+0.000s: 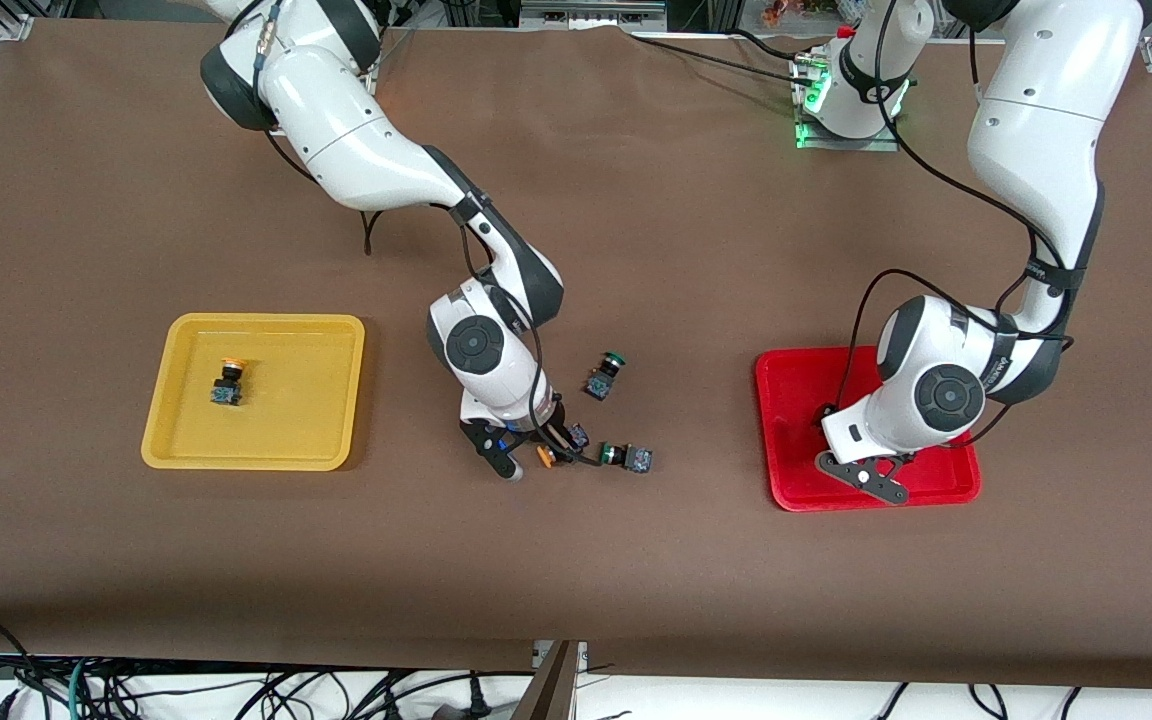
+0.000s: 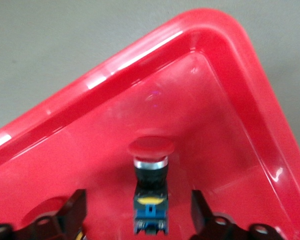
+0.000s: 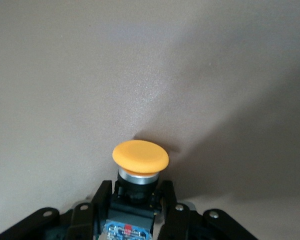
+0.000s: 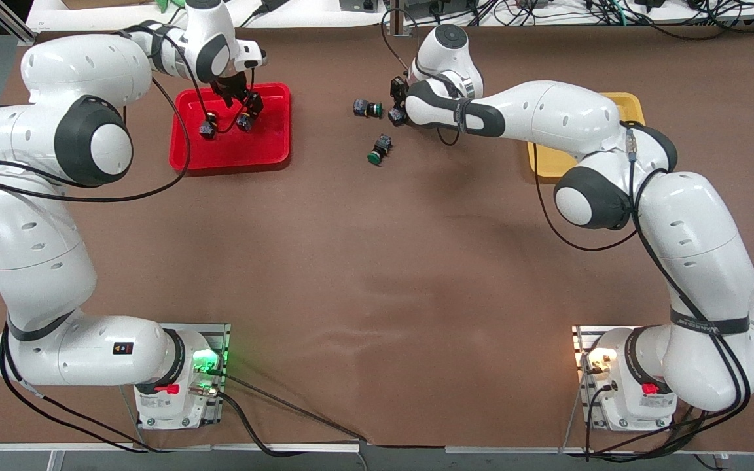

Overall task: Place red and yellow buttons in trays
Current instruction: 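Release the red button in the tray while the right gripper carries yellow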

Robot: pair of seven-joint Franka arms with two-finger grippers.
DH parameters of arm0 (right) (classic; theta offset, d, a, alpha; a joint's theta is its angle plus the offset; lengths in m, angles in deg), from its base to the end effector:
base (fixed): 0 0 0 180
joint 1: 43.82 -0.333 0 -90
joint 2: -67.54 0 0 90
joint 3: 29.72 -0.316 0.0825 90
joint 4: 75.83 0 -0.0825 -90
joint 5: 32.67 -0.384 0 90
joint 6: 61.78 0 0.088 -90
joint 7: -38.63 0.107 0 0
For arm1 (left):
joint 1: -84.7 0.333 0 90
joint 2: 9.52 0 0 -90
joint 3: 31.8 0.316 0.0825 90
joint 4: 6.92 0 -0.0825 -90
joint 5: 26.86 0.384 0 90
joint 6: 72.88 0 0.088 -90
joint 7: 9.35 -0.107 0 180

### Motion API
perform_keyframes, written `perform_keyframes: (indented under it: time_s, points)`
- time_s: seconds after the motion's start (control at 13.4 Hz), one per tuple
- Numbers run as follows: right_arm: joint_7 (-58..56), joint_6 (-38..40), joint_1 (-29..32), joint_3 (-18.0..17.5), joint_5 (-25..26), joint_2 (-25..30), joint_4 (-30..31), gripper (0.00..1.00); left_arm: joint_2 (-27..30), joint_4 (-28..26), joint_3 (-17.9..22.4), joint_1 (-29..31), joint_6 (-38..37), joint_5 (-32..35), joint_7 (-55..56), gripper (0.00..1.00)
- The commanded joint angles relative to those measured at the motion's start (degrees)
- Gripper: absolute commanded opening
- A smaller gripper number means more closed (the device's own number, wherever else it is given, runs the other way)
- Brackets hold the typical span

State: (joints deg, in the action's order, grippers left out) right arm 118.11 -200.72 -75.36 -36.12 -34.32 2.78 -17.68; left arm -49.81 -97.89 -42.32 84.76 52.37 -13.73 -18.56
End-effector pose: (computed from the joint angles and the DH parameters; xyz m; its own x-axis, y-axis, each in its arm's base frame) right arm 0.6544 0.4652 0.1780 0.6867 -0.7233 -0.0726 -0.7080 -0.6427 -0.2928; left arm 0.6808 -0.1008 0.2201 0.8982 -0.4283 -0.0993 -0.4337 -0.9001 -0.0404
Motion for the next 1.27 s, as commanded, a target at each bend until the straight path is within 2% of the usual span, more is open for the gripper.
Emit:
perform_keyframes:
  time_s: [0.0,0.3,0.52,0.67,0.82,0.97,1.19]
  points:
    - [-0.29,3.83,-0.45,0.68,1.29,-0.2,-1.64,0.0,6.27,-0.08,-0.55,0.38,-6.84,0.32,0.15,1.0]
    - [-6.7,16.21,1.48,0.51,1.47,5.69,-1.55,0.0,14.96,0.27,-0.82,0.38,-17.56,-0.11,1.99,1.0]
    - [-12.93,22.9,4.11,0.42,1.29,8.76,-1.38,0.0,21.99,0.27,-0.82,0.29,-23.72,-3.18,8.21,1.0]
    - [-19.86,30.53,7.0,0.33,1.12,12.01,0.02,0.0,26.83,0.36,-0.91,0.29,-28.02,-5.99,11.3,1.0]
    - [-26.98,34.6,10.34,0.24,0.77,16.14,4.66,0.0,29.91,0.45,-0.56,0.38,-32.41,-7.41,14.38,1.0]
    - [-33.92,34.79,12.81,0.24,0.77,20.71,11.86,0.0,32.03,3.16,-0.38,1.16,-36.98,-8.11,15.71,1.0]
    - [-45.17,34.7,17.38,0.33,0.94,26.42,21.53,0.0,34.76,3.26,2.33,1.61,-37.71,-10.56,15.53,1.0]
